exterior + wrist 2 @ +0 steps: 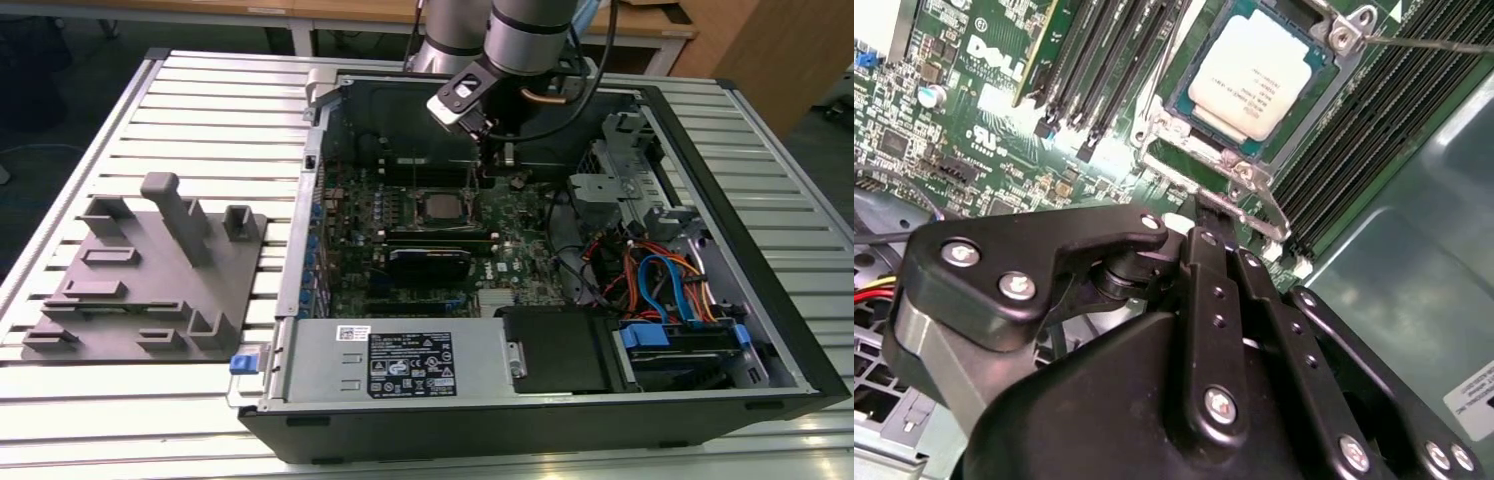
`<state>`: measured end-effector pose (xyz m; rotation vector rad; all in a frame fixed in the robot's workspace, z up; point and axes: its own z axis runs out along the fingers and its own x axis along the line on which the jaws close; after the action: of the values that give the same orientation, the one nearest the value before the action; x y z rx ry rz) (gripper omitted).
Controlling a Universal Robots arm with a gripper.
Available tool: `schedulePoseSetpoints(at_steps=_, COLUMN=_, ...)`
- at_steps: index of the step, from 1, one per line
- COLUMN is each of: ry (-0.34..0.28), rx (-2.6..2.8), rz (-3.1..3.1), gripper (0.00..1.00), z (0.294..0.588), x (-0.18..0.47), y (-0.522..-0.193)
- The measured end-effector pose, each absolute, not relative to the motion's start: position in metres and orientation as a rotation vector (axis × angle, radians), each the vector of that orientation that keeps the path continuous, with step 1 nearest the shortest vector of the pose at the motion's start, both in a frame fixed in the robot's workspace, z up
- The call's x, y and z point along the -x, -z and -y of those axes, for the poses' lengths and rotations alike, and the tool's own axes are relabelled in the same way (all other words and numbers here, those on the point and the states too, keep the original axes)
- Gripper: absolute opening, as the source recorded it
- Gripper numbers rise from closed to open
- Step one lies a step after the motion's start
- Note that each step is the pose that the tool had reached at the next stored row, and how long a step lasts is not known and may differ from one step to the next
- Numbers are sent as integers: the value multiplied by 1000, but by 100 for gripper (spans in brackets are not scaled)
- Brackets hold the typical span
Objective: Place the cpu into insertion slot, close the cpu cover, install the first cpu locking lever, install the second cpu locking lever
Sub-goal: 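Close the cpu cover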
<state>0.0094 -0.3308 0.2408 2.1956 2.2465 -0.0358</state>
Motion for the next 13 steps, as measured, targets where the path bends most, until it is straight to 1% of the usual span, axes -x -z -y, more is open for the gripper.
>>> schedulePoseSetpoints(at_steps=13, ry=37, rx=-2193, rz=-2248, gripper=10, z=331, x=-5, y=-240)
